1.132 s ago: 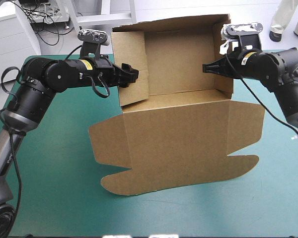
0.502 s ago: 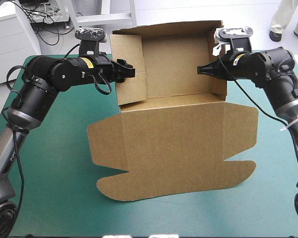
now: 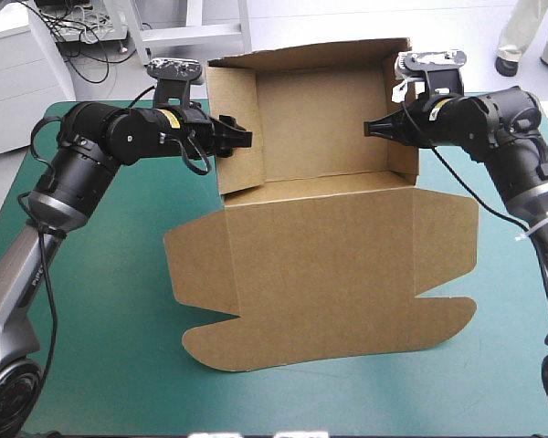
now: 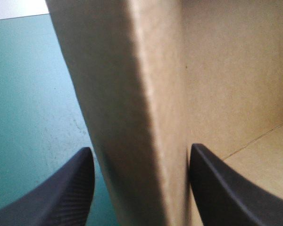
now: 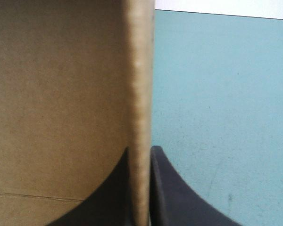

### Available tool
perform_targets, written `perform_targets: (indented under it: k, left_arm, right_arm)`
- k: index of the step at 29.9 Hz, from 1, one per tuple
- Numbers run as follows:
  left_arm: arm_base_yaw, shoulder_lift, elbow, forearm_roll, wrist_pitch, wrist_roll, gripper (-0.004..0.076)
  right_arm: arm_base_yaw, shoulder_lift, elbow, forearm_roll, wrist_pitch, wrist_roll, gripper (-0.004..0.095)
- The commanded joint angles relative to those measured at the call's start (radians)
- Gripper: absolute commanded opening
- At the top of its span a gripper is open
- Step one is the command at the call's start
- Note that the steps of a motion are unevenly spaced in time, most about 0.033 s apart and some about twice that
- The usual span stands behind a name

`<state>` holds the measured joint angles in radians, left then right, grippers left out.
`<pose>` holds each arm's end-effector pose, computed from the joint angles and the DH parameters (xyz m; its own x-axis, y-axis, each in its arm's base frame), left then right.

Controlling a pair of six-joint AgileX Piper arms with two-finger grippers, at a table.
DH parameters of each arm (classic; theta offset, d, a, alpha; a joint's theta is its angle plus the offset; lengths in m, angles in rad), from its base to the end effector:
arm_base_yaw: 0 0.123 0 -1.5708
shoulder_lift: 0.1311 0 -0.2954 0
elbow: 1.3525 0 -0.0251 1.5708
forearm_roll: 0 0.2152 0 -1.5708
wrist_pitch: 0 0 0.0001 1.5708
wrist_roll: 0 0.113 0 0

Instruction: Fold the box

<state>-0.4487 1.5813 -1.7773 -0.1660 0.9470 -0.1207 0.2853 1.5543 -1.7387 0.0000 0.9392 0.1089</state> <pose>0.2907 -0.1568 0.4312 -0.6512 0.0754 -0.7552 0.3939 0.8841 -0.2514 0.3100 0.0909 0.4283 -0.6211 -0.0689 -0.7807 -0.2152 0.9728 0.0853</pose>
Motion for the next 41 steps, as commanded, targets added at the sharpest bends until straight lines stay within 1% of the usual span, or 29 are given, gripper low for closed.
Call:
perform_targets:
  k: [1,3,4,6,9,10,16,21,24,28,36,41]
  left_arm:
    - [-0.004,-0.030,-0.031,-0.020,-0.053,-0.007,0.0394]
    - [-0.004,-0.028,-0.031,-0.018,-0.056,-0.007,0.0353]
    - [-0.004,-0.028,-0.031,-0.018,-0.058,-0.007,0.0309]
    - [-0.004,-0.028,-0.031,-0.018,-0.063,-0.005,0.0195]
    - [-0.004,-0.026,-0.031,-0.020,-0.061,0.021,-0.0008]
    - [-0.004,-0.021,-0.031,-0.020,-0.059,0.028,-0.0029]
    - [-0.004,0.031,-0.031,-0.025,-0.025,0.028,-0.0030]
    - [-0.004,0.093,-0.031,-0.022,0.013,0.028,-0.0032]
    - [-0.004,0.133,-0.031,-0.022,0.041,0.016,-0.0032]
    - [-0.004,0.180,-0.031,-0.022,0.080,-0.010,-0.0032]
    - [-0.006,0.221,-0.031,0.046,0.100,-0.032,-0.0032]
    - [-0.014,0.266,-0.031,0.082,0.157,-0.032,-0.0032]
  right_arm:
    - [0.000,-0.039,-0.034,0.051,-0.091,0.014,-0.0017]
    - [0.000,-0.039,-0.034,0.051,-0.096,0.014,-0.0017]
    - [0.000,-0.039,-0.034,0.049,-0.096,0.014,-0.0017]
    - [0.000,-0.039,-0.034,0.049,-0.096,0.014,-0.0017]
    - [0.000,-0.039,-0.034,0.049,-0.096,0.014,-0.0017]
    - [0.000,-0.039,-0.034,0.051,-0.092,0.014,-0.0017]
    - [0.000,-0.028,-0.034,0.057,-0.035,-0.005,-0.0017]
    - [0.000,0.025,-0.034,0.062,0.087,-0.024,-0.0018]
    - [0.000,0.072,-0.034,0.119,0.137,-0.054,-0.0018]
    - [0.000,0.123,-0.034,0.151,0.150,-0.044,-0.0017]
    - [0.000,0.190,-0.034,0.158,0.201,-0.038,-0.0017]
    - [0.000,0.228,-0.034,0.158,0.217,-0.036,-0.0017]
